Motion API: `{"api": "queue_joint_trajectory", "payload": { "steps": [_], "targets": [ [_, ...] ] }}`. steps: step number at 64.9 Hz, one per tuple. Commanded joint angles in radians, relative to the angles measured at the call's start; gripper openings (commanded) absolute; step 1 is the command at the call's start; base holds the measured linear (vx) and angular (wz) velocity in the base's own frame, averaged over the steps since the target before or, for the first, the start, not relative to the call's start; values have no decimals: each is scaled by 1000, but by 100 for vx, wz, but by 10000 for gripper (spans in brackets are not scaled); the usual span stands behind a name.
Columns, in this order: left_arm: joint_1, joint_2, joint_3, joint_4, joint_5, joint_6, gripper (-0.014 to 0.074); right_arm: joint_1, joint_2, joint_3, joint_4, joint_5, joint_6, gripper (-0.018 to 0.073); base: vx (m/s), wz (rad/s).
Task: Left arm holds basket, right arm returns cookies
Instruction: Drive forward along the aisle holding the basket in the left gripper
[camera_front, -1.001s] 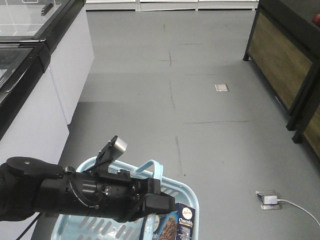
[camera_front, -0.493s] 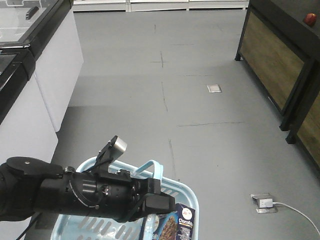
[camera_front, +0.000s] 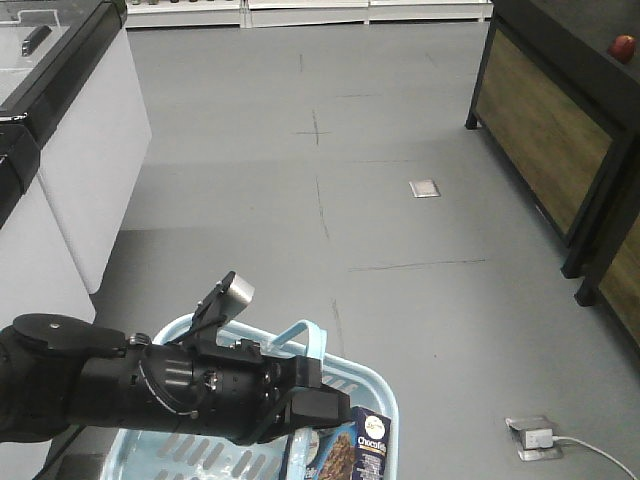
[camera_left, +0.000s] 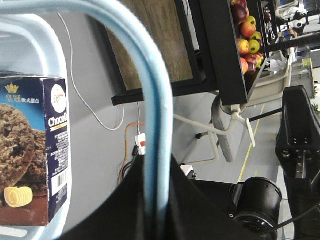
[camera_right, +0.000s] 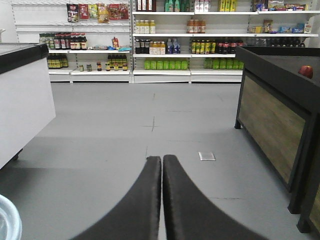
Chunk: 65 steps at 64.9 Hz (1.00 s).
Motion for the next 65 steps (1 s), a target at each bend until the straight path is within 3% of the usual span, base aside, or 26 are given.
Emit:
{"api": "queue_joint_trajectory", "payload": {
  "steps": [1,65],
  "targets": [
    [-1,-35,-28,-90,52,9,-8,-3,-9,2,-4,-73,0,-8,25,4],
    [-1,-35,-28,-90,52,9,-8,-3,-9,2,-4,-73,0,-8,25,2]
  ]
}}
